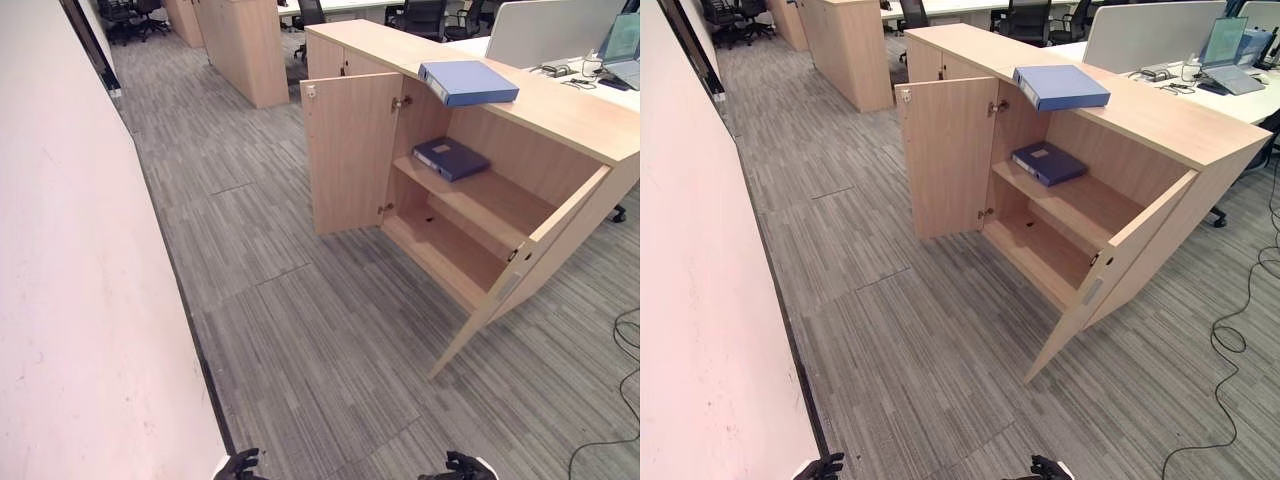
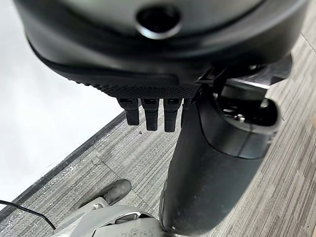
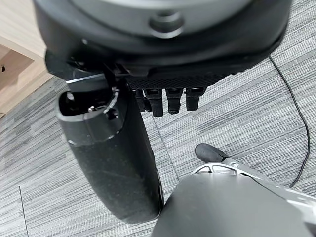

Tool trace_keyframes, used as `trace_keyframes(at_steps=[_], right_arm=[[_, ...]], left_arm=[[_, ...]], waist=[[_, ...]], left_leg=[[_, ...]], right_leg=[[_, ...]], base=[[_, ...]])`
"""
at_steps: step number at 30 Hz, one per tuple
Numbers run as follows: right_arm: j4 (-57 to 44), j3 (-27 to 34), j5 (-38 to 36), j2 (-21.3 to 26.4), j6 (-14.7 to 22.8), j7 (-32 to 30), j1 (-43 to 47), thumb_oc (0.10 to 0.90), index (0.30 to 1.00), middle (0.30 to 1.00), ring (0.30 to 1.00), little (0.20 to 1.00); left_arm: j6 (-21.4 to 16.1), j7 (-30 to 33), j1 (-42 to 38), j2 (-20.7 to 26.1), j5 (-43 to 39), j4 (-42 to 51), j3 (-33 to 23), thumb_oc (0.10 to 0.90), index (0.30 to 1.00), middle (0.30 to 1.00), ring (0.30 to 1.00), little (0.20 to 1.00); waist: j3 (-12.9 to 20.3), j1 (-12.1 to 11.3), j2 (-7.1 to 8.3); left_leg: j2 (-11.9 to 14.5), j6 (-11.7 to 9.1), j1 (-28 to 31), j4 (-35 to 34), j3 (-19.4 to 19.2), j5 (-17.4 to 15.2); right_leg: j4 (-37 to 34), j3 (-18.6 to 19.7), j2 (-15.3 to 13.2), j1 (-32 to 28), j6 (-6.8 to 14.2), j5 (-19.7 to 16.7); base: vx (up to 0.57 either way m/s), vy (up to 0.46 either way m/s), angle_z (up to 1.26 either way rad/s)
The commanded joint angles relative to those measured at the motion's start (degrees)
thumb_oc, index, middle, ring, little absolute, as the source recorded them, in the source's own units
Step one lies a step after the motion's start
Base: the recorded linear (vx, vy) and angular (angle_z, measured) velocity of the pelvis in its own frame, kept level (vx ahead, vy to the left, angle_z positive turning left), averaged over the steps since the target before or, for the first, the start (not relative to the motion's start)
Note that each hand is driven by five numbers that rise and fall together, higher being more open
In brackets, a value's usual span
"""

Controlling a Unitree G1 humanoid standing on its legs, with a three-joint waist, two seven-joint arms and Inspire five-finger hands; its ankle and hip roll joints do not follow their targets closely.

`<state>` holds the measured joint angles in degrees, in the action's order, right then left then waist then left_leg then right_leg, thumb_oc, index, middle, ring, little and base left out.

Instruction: Put the empty folder in the office cabinet

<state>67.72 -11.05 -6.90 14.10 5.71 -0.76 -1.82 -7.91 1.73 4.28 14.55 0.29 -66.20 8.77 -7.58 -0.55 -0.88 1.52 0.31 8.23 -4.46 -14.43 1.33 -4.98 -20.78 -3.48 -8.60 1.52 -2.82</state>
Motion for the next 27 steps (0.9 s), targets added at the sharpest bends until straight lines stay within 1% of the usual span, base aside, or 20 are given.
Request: trace_keyframes(at_steps=[1,27], right_arm=[[1.87,-2.56,0.94,1.96,0.65,0.09,2.16,0.800,0.900,0.900,0.900,0.900],[2.05,-3.21,1.18,1.14,0.20,-0.16,1.41,0.800,0.900,0.900,0.900,0.900]], left_arm=[[-1.77,-0.87,-2.57,1.15,-0.34,-0.48,0.83,0.800,0.900,0.900,0.900,0.900],[-1.46,0.13,-2.79,0.62,-0.77,-1.80,0.53,0.800,0.900,0.900,0.900,0.900]], waist=[[0.20,-1.39,1.48],[0.37,-1.38,1.34]], left_leg=[[3.46,-4.43,1.65,-0.22,-2.25,-2.41],[3.69,-4.64,1.95,-0.34,-2.03,-2.17]], right_leg=[[-0.02,-1.15,-3.15,-1.55,4.91,5.70],[-0.02,-1.62,-2.88,-1.93,4.63,6.03]], base=[[0.00,0.000,0.00],[0.00,0.000,0.00]])
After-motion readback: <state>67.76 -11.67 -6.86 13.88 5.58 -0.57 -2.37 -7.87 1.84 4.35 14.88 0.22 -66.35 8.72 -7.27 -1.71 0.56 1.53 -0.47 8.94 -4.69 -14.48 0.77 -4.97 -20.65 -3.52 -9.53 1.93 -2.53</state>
